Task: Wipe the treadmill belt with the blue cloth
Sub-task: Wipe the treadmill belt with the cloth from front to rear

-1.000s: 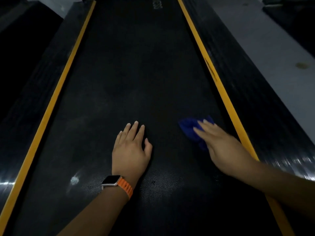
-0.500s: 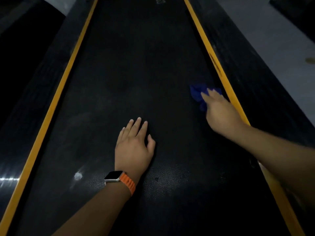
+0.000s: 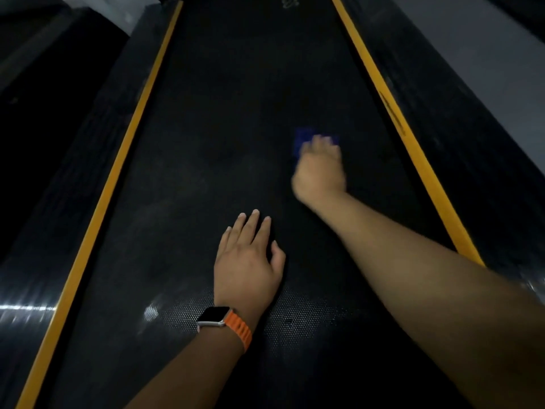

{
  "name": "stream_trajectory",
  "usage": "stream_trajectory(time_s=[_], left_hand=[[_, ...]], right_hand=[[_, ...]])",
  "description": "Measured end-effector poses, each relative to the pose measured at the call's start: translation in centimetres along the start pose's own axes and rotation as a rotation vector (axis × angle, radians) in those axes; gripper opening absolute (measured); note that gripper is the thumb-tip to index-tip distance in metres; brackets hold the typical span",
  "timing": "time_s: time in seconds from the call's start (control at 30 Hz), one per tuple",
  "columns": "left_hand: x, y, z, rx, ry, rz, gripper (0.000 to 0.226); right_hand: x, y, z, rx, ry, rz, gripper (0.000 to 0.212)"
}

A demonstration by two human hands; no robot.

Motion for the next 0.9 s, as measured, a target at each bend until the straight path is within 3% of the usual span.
stream_trajectory(time_s=[0.07,0.13,0.2,0.3,0.4,0.5,0.57,0.6,0.67,0.73,0.8,0.83,0.9], left_hand=[[-0.1,0.1,0.0,-0.009,0.009,0.007,0.055],[-0.1,0.1,-0.1,-0.011,0.007,0.003,0.055],[-0.1,0.1,0.0,-0.014,0.003,0.002,0.055],[-0.1,0.2,0.0,-0.025,-0.001,0.003,0.055],[-0.1,0.2,0.0,-0.034,-0.002,0.003,0.056],[-0.2,0.3,0.1,-0.023,0.000,-0.002,0.055],[-0.1,0.1,0.0,-0.017,0.002,-0.004,0.055],[0.0,0.1,0.0,-0.015,0.002,-0.006,0.055],[0.0,0.0,0.0,-0.016,-0.004,-0.011,0.056],[0.0,-0.1,0.0,-0.009,-0.005,-0.012,0.056],[0.0,-0.1,0.0,-0.002,-0.005,-0.008,0.055],[0.1,-0.1,0.0,0.003,-0.005,-0.010,0.055],[0.0,-0.1,0.0,0.018,-0.004,-0.015,0.055]], right_hand=[[-4.5,0.6,-2.5,-0.072,-0.288,0.038,0.059],[-2.4,-0.2,-3.1,-0.125,-0.395,0.081,0.060],[3.6,-1.4,-1.9,-0.079,-0.261,0.093,0.056],[11.4,-2.5,-1.6,-0.009,0.082,0.032,0.057],[7.6,-2.9,-3.2,0.033,0.169,-0.051,0.061],[-0.4,-1.3,-6.9,-0.022,-0.227,-0.006,0.053],[-1.5,-0.8,-9.3,-0.124,-0.456,0.049,0.051],[0.0,-1.3,-8.9,-0.110,-0.485,0.046,0.049],[4.9,-2.4,-7.0,-0.003,-0.377,0.006,0.043],[10.1,-3.6,-6.0,0.029,-0.102,0.007,0.042],[10.2,-3.7,-6.7,0.037,0.076,0.013,0.047],[8.2,-3.6,-7.5,0.040,0.079,-0.015,0.049],[3.0,-2.7,-9.8,0.010,-0.115,-0.008,0.051]])
Point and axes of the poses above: each hand's wrist, its own z-axis towards the middle knuckle, its own y-axis out of the palm, x = y × z, the point moved 5 cm from there along z, towards the middle knuckle, and after that the axes turned 5 degrees about x, right-handed, at the moved point
